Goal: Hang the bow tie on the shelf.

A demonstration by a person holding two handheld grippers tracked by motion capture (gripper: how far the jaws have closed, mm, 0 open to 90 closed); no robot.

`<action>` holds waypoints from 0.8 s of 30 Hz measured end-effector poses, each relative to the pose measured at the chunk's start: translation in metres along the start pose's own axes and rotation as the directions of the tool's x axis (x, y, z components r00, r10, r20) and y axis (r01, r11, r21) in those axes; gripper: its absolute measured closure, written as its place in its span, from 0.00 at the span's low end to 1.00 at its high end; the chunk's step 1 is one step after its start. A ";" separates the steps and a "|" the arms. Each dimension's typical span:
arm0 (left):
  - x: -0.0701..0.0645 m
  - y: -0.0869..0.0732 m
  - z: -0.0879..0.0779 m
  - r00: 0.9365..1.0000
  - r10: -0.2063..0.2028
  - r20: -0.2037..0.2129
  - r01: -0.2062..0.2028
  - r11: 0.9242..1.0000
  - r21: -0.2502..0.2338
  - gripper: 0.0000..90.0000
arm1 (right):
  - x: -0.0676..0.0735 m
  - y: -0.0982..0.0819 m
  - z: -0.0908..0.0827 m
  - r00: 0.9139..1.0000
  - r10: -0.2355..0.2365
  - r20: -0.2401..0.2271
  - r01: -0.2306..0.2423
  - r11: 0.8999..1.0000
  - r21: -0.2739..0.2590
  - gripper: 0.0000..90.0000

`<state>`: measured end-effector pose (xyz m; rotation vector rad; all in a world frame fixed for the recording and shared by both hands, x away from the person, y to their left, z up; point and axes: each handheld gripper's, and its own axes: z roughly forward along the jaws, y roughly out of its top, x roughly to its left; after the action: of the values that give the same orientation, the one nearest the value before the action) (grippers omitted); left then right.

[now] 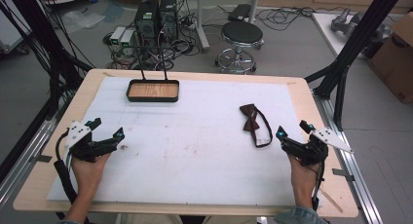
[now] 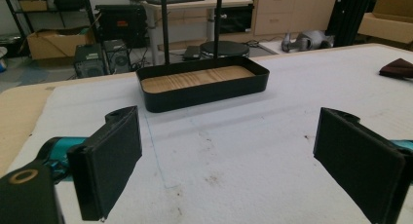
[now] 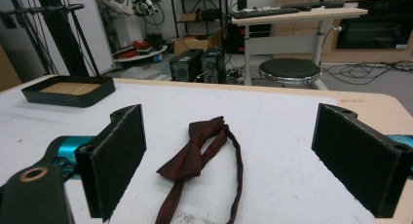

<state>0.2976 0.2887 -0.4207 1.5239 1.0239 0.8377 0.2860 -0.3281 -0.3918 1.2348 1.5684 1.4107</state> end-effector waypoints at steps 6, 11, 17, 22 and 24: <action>-0.001 0.000 0.002 1.000 0.003 0.007 -0.003 1.000 0.003 0.12 | 0.007 0.009 0.019 1.000 -0.021 -0.004 0.021 1.000 0.004 0.16; -0.001 0.000 0.003 1.000 0.005 0.011 -0.005 1.000 0.005 0.12 | 0.015 0.015 0.046 0.999 -0.027 -0.024 0.028 0.999 0.032 0.18; -0.001 0.000 0.003 1.000 -0.002 0.010 0.002 1.000 0.000 0.12 | 0.022 0.015 0.074 0.999 -0.027 -0.040 0.030 0.997 0.078 0.22; -0.001 0.000 0.003 1.000 0.000 0.012 0.000 1.000 0.000 0.12 | 0.022 0.011 0.100 0.999 -0.016 -0.028 0.019 0.992 0.121 0.25; 0.000 0.000 0.003 1.000 0.002 0.014 -0.002 1.000 0.003 0.12 | 0.022 0.009 0.108 1.000 -0.013 -0.025 0.017 0.990 0.143 0.26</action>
<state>0.3000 0.2873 -0.4210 1.5318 1.0137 0.8263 0.3813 -0.2723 -0.4005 1.2906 1.7174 1.3264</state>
